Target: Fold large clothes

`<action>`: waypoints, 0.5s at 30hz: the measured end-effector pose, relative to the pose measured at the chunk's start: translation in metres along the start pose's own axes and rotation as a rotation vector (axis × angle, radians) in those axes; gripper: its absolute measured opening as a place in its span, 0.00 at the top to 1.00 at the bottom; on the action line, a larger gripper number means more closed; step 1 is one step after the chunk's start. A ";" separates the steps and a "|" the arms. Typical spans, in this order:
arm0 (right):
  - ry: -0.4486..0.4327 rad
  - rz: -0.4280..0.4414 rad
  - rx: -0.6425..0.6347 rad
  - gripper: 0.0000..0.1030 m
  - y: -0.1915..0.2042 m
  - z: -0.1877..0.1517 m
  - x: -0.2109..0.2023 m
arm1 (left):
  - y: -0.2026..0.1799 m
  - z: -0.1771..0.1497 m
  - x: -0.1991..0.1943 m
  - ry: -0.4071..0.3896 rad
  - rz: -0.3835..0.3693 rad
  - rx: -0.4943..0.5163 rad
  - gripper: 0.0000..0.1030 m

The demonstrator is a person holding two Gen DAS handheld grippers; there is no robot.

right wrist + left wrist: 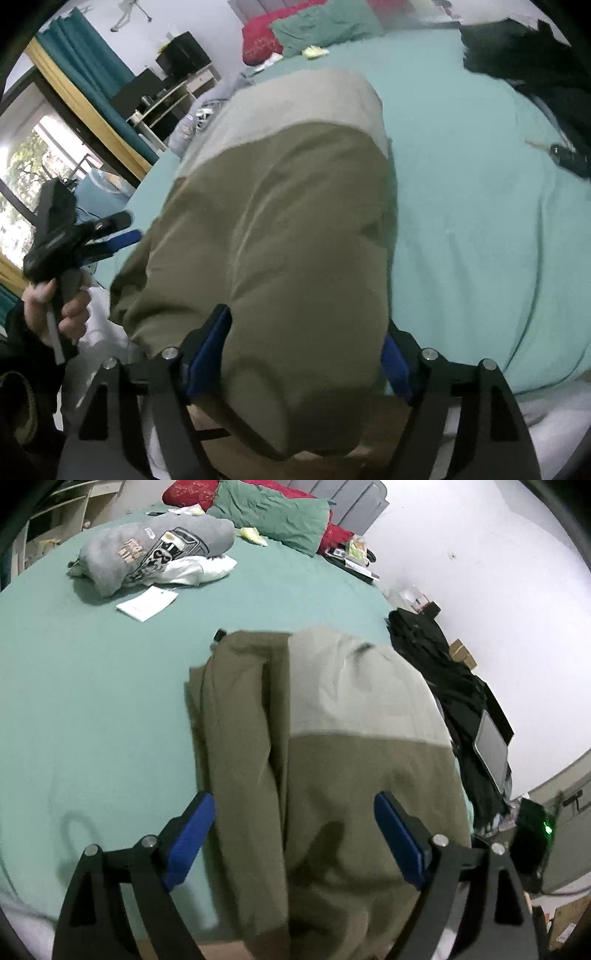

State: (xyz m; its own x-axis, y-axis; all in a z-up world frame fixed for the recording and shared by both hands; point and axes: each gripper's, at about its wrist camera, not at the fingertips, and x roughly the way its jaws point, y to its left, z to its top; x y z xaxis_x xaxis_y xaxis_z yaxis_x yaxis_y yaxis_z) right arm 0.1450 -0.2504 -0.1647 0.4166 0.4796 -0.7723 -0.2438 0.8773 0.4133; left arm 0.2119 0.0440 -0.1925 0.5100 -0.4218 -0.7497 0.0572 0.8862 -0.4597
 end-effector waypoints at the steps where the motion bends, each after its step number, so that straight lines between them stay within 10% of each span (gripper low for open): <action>1: -0.018 -0.002 -0.004 0.22 0.000 0.000 -0.002 | -0.002 0.003 0.003 -0.006 -0.002 -0.004 0.14; 5: -0.112 0.019 0.011 0.18 -0.002 0.029 -0.020 | -0.006 0.014 0.013 -0.016 -0.095 -0.032 0.12; 15: -0.065 0.029 -0.008 0.18 -0.030 0.091 0.051 | 0.017 0.006 0.057 0.079 0.124 0.028 0.11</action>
State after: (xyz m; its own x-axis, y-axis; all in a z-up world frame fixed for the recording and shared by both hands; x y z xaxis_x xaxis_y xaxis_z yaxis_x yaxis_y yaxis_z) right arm 0.2533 -0.2509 -0.1721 0.4653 0.5050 -0.7269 -0.2634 0.8631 0.4310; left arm 0.2475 0.0359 -0.2398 0.4457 -0.3218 -0.8353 0.0222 0.9368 -0.3490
